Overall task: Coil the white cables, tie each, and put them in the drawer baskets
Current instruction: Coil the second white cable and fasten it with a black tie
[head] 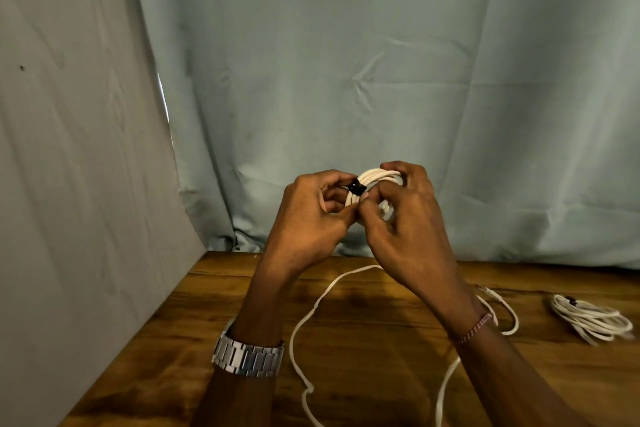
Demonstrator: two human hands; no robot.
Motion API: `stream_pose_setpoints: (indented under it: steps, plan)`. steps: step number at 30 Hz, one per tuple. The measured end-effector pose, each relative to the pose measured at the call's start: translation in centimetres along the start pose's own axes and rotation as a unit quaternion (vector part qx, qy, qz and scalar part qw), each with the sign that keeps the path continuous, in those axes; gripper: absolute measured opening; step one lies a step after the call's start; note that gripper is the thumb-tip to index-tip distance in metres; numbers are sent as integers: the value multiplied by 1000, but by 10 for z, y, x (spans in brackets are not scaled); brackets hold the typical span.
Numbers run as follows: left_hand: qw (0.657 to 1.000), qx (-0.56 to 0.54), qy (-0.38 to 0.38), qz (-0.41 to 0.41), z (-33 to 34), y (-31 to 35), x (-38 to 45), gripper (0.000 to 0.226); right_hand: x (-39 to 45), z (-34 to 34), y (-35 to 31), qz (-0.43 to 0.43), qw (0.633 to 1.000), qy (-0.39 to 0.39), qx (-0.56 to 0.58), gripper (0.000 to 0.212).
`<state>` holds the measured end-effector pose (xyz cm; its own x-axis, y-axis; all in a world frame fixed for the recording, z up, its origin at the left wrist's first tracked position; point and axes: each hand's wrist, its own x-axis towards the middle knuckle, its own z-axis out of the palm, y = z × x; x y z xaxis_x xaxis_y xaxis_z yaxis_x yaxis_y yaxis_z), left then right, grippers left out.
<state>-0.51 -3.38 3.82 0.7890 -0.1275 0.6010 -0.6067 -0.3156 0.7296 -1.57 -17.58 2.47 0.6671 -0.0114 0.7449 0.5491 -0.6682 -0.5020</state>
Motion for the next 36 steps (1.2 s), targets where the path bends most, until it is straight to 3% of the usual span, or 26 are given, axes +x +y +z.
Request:
stream_pose_setpoints:
  steps: [5,11,18,26,36]
  plan:
    - [999,-30,-14,-9,5,0,0,38,2,0,0,25,999,16,21,12]
    - [997,-65,-13,-26,13,-2,0,35,6,2,5,54,997,2,56,35]
    - [997,-67,-14,-34,18,-4,1,35,7,6,13,69,993,10,96,14]
    - [995,-90,-17,-36,21,1,-2,33,9,6,16,54,989,44,131,26]
    - [991,-121,-25,-44,21,8,-5,32,9,4,19,62,988,53,132,25]
